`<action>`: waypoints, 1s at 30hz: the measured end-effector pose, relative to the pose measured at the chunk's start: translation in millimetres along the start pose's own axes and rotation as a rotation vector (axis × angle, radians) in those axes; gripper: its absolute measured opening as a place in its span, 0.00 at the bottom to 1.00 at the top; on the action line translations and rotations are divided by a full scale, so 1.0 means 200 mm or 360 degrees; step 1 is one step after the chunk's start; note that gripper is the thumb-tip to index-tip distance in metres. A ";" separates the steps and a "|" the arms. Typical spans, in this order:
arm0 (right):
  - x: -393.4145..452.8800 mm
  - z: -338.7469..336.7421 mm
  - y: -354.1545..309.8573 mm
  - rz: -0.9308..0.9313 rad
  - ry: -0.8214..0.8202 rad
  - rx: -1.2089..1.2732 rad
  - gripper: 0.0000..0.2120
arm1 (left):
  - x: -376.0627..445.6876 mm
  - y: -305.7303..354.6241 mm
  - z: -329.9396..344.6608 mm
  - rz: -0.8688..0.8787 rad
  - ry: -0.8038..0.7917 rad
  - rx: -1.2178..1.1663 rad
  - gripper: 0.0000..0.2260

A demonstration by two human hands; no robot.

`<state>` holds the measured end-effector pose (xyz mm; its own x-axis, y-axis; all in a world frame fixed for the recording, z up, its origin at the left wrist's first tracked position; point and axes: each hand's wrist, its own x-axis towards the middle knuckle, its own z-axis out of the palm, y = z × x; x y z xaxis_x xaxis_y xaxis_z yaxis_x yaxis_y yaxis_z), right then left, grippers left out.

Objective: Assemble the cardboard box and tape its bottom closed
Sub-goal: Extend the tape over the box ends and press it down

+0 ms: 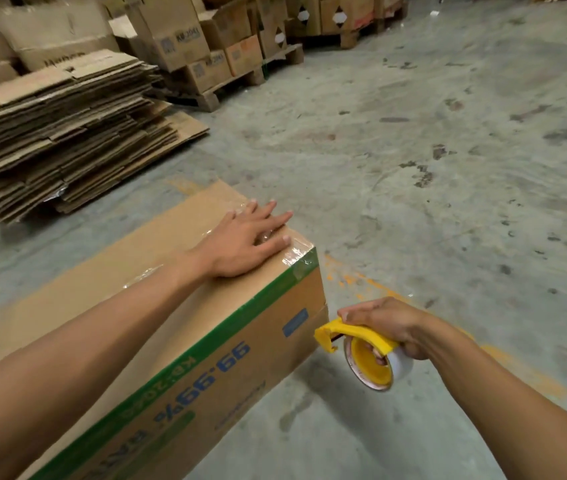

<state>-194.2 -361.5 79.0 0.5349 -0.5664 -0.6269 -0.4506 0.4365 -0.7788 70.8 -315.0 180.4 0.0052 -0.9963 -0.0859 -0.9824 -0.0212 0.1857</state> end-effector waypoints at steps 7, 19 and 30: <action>0.03 0.04 0.12 0.0100 -0.0066 0.0024 0.08 | -0.06 0.26 0.10 0.0002 0.0021 0.0303 0.29; 0.00 0.30 0.09 0.0009 -0.0323 -0.0616 0.09 | -0.50 0.13 0.17 -0.0066 0.0142 0.0417 0.33; 0.07 0.55 0.09 -0.0119 -0.0636 -0.0973 0.13 | -1.64 -0.37 0.06 -0.0408 0.0005 0.0086 0.39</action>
<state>-116.5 -284.3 54.6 0.7473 -0.2302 -0.6234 -0.6582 -0.1275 -0.7420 139.4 13.8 183.5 0.2559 -0.9592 -0.1202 -0.9574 -0.2687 0.1057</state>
